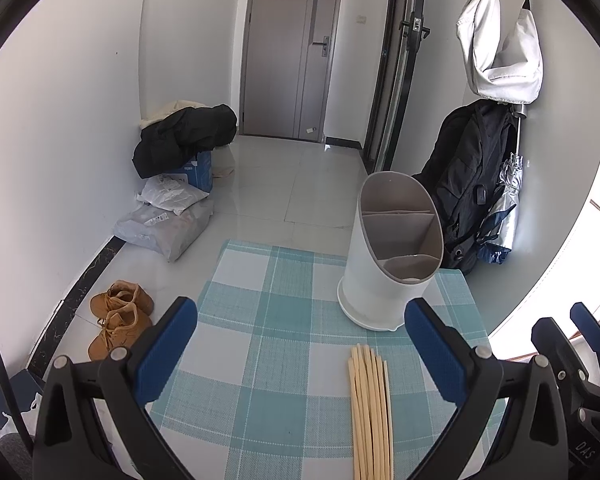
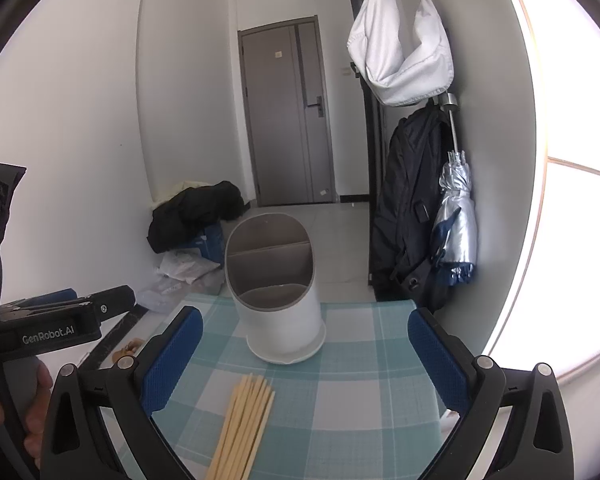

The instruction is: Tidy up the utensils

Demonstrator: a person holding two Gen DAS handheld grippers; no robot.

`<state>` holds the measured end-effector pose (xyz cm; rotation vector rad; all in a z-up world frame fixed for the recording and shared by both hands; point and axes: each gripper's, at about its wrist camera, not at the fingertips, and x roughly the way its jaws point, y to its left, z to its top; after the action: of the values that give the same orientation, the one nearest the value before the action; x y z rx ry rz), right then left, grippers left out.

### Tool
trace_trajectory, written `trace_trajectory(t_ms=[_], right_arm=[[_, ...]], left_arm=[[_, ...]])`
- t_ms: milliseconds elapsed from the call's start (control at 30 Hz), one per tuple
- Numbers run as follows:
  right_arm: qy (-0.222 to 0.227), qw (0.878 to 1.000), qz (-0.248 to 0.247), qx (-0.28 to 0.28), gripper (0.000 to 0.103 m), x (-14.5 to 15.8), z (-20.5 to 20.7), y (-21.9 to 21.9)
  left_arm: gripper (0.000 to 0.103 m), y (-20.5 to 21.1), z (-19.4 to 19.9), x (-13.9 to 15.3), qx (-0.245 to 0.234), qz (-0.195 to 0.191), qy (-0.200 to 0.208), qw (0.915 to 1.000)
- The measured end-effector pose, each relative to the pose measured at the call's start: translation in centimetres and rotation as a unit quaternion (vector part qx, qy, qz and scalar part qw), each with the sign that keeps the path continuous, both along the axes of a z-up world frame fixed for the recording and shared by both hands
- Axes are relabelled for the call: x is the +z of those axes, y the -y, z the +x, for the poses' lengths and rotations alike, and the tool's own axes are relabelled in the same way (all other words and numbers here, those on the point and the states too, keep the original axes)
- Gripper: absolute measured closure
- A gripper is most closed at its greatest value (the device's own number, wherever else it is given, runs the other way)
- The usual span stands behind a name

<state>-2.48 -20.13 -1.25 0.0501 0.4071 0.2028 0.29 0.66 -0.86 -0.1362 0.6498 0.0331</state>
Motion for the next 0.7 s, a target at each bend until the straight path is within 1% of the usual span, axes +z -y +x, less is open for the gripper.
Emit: trace_trajectory(t_ms=[133,367,433,467,567,600,667,700], right_arm=[[-0.010,1.000,0.008,0.011,0.000,-0.1,0.2,0.0],[-0.023,1.000,0.009,0.009,0.000,-0.4,0.6,-0.1],[-0.051,0.998,0.020,0.026,0.002,-0.7,1.2,-0.3],[-0.068,0.997,0.016,0.029,0.004,-1.0,1.6,-0.6],[-0.113,0.993,-0.024,0.031,0.016,-2.3,3.0,-1.6],[-0.131,0.990,-0.037,0.034,0.017,-2.9,3.6,-1.9],[-0.171,0.982,-0.062,0.043,0.024,-4.3,4.9,-2.7],[-0.199,0.976,-0.075,0.054,0.026,-5.3,5.8,-3.2]], left_arm=[[0.002,-0.1,0.0,-0.1,-0.001,-0.002,-0.002,1.0000],[0.002,-0.7,0.4,-0.3,0.004,-0.006,-0.015,0.9999],[0.002,-1.0,0.8,-0.6,0.010,-0.008,-0.026,0.9996],[0.002,-1.4,1.1,-0.7,0.013,-0.014,-0.035,0.9992],[0.002,-2.3,1.6,-0.9,0.028,-0.023,-0.045,0.9983],[0.002,-2.9,1.9,-1.0,0.038,-0.023,-0.052,0.9976],[0.002,-3.7,2.2,-1.2,0.049,-0.033,-0.060,0.9964],[0.002,-4.1,2.3,-1.3,0.056,-0.037,-0.064,0.9957]])
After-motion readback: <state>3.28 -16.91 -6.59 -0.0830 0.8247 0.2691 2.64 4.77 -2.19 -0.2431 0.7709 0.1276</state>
